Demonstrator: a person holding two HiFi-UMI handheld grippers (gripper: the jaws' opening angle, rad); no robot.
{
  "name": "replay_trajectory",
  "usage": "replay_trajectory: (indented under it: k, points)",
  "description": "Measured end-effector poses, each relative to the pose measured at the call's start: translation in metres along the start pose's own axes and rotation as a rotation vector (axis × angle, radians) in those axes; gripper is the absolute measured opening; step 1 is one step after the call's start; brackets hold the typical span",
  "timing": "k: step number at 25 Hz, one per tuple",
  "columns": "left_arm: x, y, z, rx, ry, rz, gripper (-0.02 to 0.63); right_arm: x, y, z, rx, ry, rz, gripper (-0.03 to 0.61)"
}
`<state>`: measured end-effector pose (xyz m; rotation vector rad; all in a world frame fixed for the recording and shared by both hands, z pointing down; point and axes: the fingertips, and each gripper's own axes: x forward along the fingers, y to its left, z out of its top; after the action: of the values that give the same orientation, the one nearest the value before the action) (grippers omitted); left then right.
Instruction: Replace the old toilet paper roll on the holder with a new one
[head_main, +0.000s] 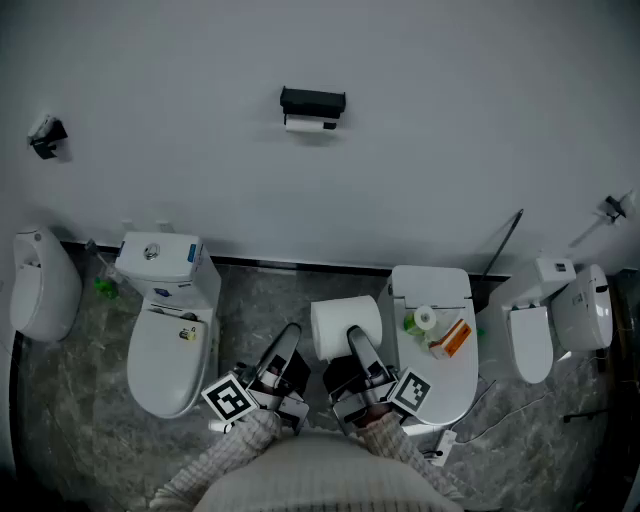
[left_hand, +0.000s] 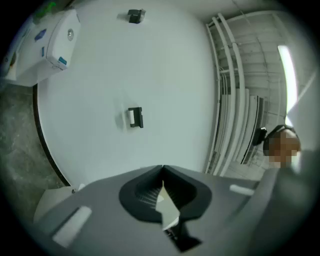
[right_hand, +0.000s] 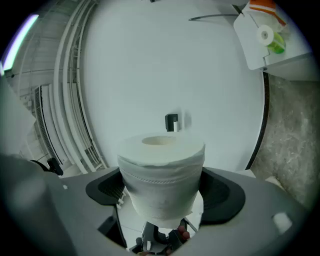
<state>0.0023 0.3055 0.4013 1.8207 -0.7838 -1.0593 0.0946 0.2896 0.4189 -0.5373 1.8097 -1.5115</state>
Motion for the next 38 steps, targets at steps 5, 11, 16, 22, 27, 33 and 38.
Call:
replay_trajectory:
  k: [5, 11, 16, 22, 27, 33, 38]
  points:
    - [0.021, 0.013, 0.012, 0.006, -0.004, -0.001, -0.002, 0.021, -0.007, 0.015, -0.014, 0.014, -0.003, 0.457]
    - [0.051, 0.049, 0.042, -0.006, 0.007, 0.021, -0.002, 0.061, -0.028, 0.039, -0.012, -0.011, -0.009, 0.457]
    - [0.095, 0.069, 0.086, 0.002, 0.01, 0.0, -0.002, 0.115, -0.037, 0.066, -0.032, -0.029, 0.002, 0.457]
    - [0.153, 0.091, 0.14, -0.011, 0.022, -0.017, 0.0, 0.19, -0.043, 0.099, -0.034, -0.057, 0.013, 0.457]
    - [0.2, 0.116, 0.177, -0.02, 0.051, -0.028, -0.002, 0.242, -0.055, 0.128, -0.055, -0.078, 0.017, 0.457]
    - [0.246, 0.147, 0.206, -0.035, 0.086, -0.022, -0.002, 0.284, -0.074, 0.162, -0.051, -0.139, 0.009, 0.457]
    - [0.265, 0.162, 0.208, -0.072, 0.108, -0.014, 0.0, 0.296, -0.087, 0.178, -0.042, -0.16, -0.011, 0.457]
